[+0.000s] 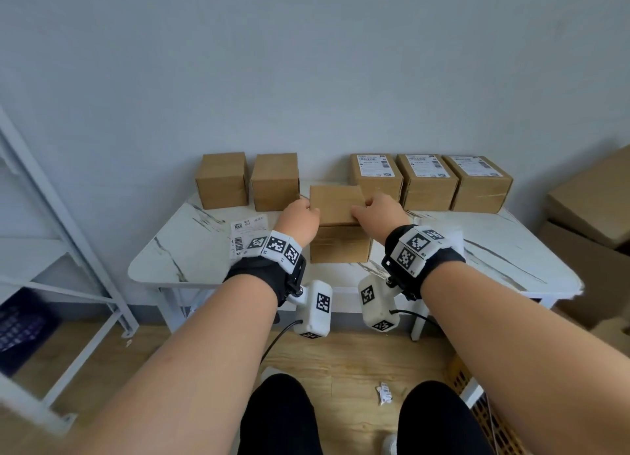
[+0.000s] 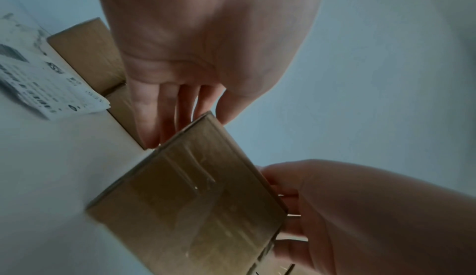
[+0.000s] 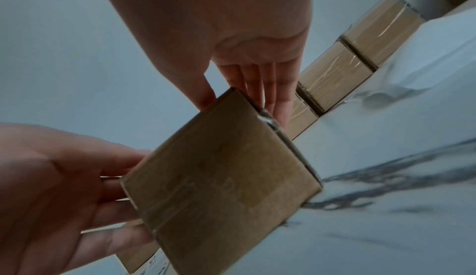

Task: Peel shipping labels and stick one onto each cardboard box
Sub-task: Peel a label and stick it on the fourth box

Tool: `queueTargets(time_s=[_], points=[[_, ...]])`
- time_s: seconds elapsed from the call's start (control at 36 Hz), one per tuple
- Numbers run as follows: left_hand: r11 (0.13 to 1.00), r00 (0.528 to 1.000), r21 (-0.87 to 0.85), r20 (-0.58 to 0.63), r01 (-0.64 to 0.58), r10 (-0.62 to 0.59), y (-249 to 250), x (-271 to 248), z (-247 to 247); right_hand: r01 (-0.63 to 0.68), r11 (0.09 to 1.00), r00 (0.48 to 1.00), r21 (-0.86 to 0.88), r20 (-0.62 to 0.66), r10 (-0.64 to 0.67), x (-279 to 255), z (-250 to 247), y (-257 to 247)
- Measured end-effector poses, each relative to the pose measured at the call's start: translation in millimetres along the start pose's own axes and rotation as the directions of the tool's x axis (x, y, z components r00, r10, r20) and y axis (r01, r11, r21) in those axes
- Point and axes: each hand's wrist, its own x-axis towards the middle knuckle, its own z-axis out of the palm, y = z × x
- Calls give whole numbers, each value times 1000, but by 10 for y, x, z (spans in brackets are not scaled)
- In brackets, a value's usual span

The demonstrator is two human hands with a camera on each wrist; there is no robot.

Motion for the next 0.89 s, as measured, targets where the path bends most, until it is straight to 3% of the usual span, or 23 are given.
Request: queueTargets(time_s=[0.14,0.36,0.61,0.75,0.89], points=[[999,999,37,-31,-19,20,-38,-43,-105,26,1000,999,12,-25,-25,-38,-29,-104],[992,984,125,-175,33,-10,-367,-79,-411,209,973,977,102,-61,-203,-129,59,-487],[966,963,226,-259,128,-67,-916,-181,-694,299,950,951,89,57,-305,-319,547,-846],[955,979,277,-194,109,-56,-1100,-217,-708,289,957,944,22,158,-289,-388,857,-899],[961,982,257,-182,103,-57,-1280,-189,-617,197,971,945,-137,290,-151,-360,1142,-808]])
